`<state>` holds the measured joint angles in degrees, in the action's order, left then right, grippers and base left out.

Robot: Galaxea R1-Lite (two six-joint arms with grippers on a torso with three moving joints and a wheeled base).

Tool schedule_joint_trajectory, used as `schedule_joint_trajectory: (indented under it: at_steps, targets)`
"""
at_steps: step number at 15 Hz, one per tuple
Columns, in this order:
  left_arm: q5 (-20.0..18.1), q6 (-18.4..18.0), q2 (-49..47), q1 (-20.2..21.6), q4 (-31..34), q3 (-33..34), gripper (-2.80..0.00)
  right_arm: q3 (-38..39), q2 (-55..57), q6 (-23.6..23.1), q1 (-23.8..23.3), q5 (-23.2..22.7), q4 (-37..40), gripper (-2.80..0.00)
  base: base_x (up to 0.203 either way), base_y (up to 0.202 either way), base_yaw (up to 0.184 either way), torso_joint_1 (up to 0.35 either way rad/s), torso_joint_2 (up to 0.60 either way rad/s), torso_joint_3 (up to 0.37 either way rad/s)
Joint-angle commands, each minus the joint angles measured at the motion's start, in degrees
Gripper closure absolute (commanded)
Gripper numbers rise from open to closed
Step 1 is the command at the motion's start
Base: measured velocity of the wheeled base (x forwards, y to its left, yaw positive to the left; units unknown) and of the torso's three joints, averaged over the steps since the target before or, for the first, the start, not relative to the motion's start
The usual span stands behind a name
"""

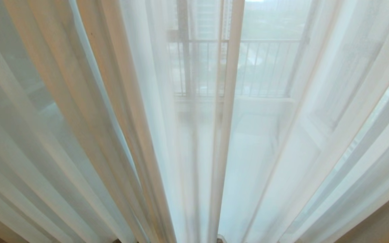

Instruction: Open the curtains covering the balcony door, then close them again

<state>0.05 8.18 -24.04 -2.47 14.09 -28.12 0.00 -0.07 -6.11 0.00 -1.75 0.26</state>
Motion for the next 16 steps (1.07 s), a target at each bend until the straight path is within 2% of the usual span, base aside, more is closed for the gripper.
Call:
schedule_joint_trajectory:
  at_steps: [1, 8, 13, 16]
  targets:
    - [0.0, 0.2, 0.1, 0.0, -3.8, 3.0, 0.0, 0.0, 0.1, 0.0, 0.0, 0.0, 0.0, 0.0, 0.0, 0.0, 0.0, 0.0, 0.0, 0.0]
    - [-0.2, 0.0, 1.6, -0.7, -16.4, 14.8, 0.0, 0.0, 0.1, 0.0, 0.0, 0.0, 0.0, 0.0, 0.0, 0.0, 0.0, 0.0, 0.0, 0.0]
    - [-2.5, -0.4, 7.6, -2.5, -19.1, 21.9, 0.0, 0.0, 0.1, 0.0, 0.0, 0.0, 0.0, 0.0, 0.0, 0.0, 0.0, 0.0, 0.0, 0.0]
    - [-2.5, -1.2, 7.6, -2.5, -25.3, 26.3, 0.0, 0.0, 0.1, 0.0, 0.0, 0.0, 0.0, 0.0, 0.0, 0.0, 0.0, 0.0, 0.0, 0.0]
